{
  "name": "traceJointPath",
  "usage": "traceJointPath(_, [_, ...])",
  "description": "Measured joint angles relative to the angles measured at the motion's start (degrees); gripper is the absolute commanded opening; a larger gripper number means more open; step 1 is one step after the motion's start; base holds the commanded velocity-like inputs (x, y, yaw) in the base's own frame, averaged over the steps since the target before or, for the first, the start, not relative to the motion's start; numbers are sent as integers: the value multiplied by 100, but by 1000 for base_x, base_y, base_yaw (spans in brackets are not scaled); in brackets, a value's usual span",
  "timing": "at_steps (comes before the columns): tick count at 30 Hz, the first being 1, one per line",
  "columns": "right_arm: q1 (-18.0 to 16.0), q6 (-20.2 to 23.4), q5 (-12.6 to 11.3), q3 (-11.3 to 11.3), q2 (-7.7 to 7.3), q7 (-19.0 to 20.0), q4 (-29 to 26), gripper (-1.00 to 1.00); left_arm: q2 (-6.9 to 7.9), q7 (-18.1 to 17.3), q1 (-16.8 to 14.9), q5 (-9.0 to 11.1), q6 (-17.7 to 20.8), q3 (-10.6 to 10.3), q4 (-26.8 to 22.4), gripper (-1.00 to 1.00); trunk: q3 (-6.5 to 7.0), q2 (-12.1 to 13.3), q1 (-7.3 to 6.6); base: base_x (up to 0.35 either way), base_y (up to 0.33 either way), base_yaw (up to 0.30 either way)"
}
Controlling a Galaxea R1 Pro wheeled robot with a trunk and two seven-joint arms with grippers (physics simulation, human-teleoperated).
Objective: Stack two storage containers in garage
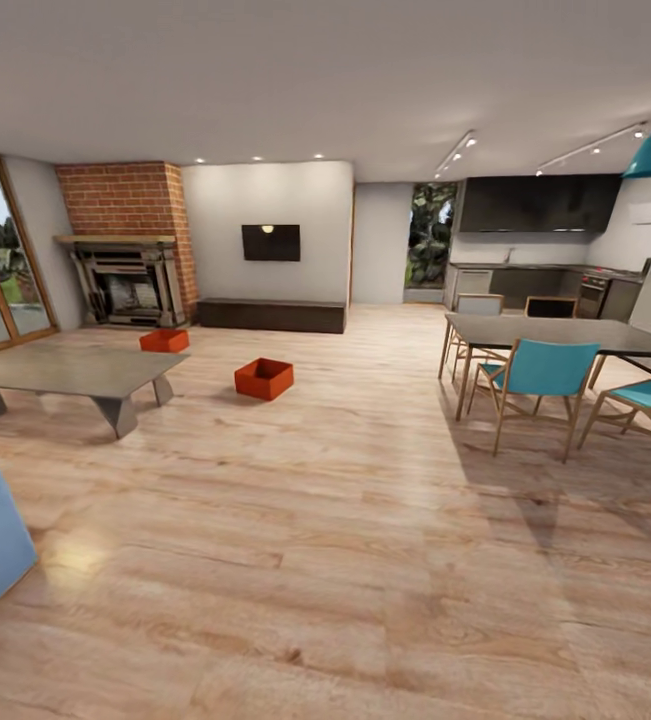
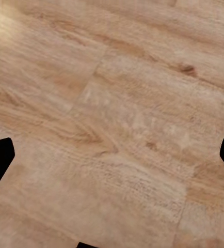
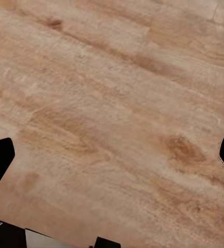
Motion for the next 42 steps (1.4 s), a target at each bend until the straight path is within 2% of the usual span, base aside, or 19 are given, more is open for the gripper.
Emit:
traceJointPath(6, [0, 0, 8, 0, 0, -1, 0, 100, -8, 0, 0, -1, 1, 0, 0, 100, 0, 0, 0, 325, 0, -174])
traceJointPath(42, [0, 0, 18, 0, 0, -2, 0, 100, -6, -1, 0, -8, 2, -1, -1, 100, 0, 0, 0, 325, -4, -2])
